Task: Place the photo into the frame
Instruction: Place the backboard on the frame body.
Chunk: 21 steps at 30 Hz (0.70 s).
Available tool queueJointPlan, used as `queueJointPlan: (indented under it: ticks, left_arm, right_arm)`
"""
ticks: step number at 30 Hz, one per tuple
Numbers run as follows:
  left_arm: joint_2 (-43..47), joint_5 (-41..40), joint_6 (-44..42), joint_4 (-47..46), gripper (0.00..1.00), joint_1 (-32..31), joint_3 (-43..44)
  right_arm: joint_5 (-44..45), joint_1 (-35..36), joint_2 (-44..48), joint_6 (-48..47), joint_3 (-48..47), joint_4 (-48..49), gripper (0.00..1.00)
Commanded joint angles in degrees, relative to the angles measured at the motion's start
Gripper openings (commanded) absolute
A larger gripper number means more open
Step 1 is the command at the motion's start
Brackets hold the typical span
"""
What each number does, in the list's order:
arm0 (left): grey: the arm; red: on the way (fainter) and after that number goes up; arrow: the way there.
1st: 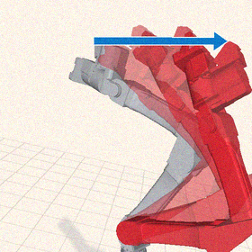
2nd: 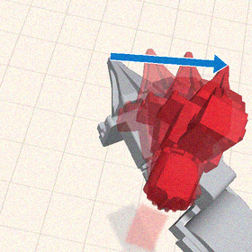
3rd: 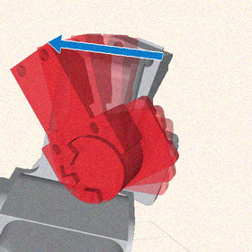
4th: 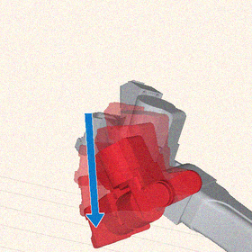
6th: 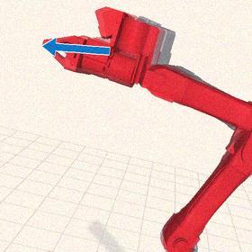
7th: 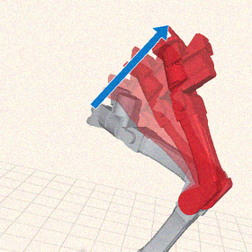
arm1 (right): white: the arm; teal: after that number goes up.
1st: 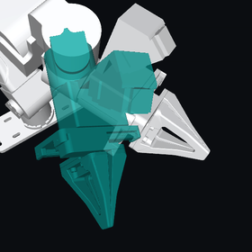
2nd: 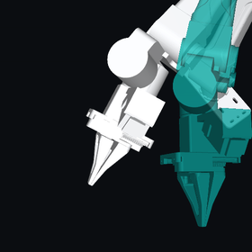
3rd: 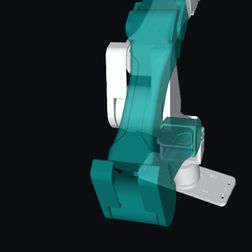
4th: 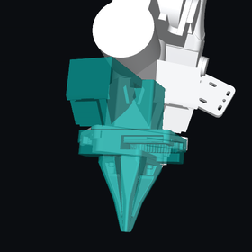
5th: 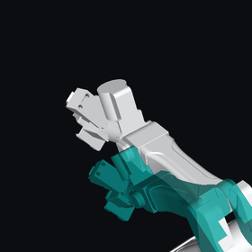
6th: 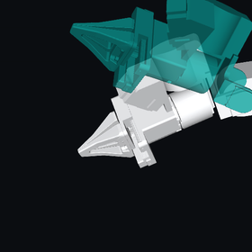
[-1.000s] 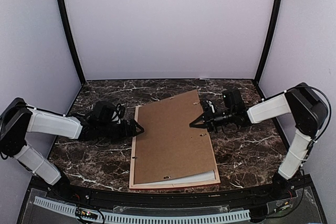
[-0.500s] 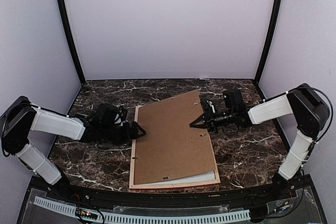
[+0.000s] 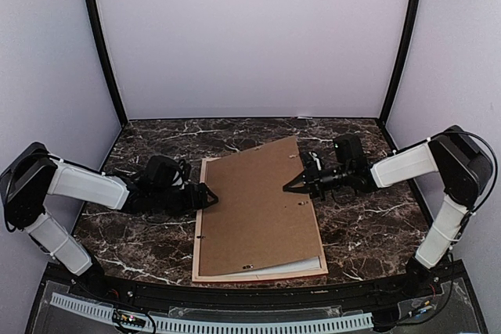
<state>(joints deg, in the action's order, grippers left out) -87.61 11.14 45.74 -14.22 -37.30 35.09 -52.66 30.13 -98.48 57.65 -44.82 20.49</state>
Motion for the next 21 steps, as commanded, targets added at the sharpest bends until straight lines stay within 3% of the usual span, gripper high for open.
queueJointPlan:
  ticks: [1,8,21]
  left_arm:
    - [-0.35,-0.99,0.28,-0.81,0.93,-0.39,-0.81]
    - [0.06,-1.07,0.06,-0.44,0.93,-0.49,-0.49]
    - [6.18,-4.26,-2.97,6.33,0.93,-0.49,2.62]
  right_arm:
    - [-0.26,1.06,1.52,0.02,0.7,1.82,0.0]
    - [-0.16,1.24,-0.06,-0.56,0.78,2.26,0.02]
    - [0.41,1.25,-1.36,-3.14,-0.8,-1.0,0.22]
